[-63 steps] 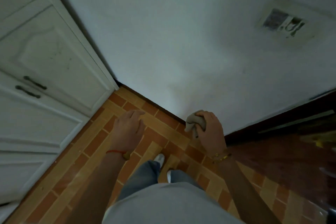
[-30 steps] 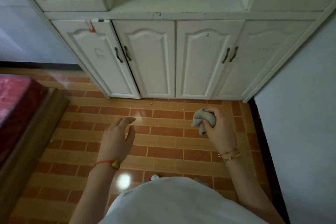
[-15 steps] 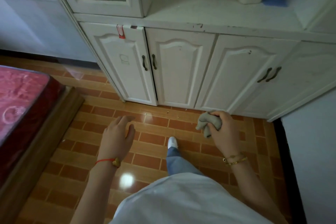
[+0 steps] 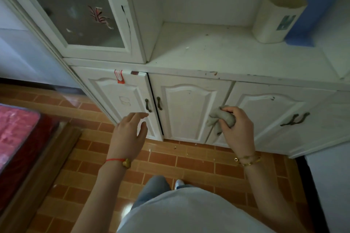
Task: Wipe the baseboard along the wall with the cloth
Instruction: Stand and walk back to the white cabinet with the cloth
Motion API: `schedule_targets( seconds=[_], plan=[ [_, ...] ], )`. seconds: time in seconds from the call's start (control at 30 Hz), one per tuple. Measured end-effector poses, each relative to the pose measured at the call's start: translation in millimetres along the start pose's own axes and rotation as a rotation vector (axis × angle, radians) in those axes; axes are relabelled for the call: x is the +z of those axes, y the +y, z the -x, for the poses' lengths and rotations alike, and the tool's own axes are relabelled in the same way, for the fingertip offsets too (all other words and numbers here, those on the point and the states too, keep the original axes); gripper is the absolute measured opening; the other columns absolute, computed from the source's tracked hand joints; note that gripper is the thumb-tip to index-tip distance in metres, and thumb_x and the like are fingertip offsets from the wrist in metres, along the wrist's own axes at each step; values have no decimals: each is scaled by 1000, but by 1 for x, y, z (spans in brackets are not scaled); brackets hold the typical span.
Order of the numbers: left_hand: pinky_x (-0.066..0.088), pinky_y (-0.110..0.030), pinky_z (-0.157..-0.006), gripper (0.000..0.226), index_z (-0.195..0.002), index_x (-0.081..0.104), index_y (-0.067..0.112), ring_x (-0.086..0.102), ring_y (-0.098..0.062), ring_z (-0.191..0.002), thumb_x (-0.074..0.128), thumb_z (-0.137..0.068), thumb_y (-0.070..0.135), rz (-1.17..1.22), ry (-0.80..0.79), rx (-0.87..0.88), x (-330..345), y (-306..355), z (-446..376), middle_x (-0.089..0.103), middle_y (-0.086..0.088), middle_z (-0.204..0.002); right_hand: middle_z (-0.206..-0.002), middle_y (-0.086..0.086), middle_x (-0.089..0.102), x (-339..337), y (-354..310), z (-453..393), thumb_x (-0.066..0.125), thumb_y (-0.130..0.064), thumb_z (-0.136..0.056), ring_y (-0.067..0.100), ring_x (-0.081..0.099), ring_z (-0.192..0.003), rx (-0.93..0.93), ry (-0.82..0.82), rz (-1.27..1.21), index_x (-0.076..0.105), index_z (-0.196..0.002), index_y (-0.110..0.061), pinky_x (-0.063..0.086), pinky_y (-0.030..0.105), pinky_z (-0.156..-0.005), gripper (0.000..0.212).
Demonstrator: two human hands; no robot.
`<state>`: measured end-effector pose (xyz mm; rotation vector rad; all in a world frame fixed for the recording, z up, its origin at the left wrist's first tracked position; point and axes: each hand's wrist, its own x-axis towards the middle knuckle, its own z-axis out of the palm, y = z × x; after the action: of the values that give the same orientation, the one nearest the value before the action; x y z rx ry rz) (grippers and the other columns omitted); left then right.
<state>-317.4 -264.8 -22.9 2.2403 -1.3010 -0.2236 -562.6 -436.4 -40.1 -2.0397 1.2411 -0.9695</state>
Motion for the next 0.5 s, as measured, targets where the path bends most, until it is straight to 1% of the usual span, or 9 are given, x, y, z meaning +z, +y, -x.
schedule_targets(
  seconds=[0.1, 0.2, 0.3, 0.4, 0.5],
  plan=[
    [53, -50, -91, 28, -125, 63, 15, 62, -31, -108, 55, -99, 14, -9, -3, 64, 5, 6, -41, 66, -8, -122, -106, 0, 64, 7, -3, -31, 69, -3, -83, 4, 56, -94, -14, 14, -2, 64, -105, -16, 39, 0, -80, 26],
    [53, -49, -86, 26, -123, 64, 14, 63, -30, -101, 55, -98, 14, 6, -17, 149, 10, 9, -84, 66, -7, -115, -105, -1, 63, 16, -4, -57, 71, -3, -82, 5, 57, -94, -35, 48, -6, 64, -106, -13, 38, 0, -81, 27],
    [52, -48, -85, 30, -122, 64, 15, 62, -30, -100, 48, -97, 19, 10, -18, 202, 17, 11, -130, 66, -6, -113, -104, -1, 62, 28, -8, -83, 72, -1, -81, 3, 55, -94, -43, 73, -12, 63, -105, -12, 37, -1, -82, 27],
    [52, -49, -89, 31, -121, 65, 15, 60, -30, -107, 48, -96, 20, 30, -20, 257, 20, 12, -172, 66, -6, -117, -105, 0, 63, 44, -12, -109, 71, -1, -81, 3, 56, -94, -35, 95, -33, 63, -104, -15, 39, 1, -83, 28],
    [52, -48, -91, 40, -120, 66, 13, 60, -30, -110, 40, -94, 29, 54, -8, 320, 24, 10, -214, 66, -6, -116, -105, 1, 63, 62, -16, -137, 70, -1, -82, 9, 58, -97, -20, 97, -26, 63, -105, -16, 42, 7, -84, 28]
  ],
)
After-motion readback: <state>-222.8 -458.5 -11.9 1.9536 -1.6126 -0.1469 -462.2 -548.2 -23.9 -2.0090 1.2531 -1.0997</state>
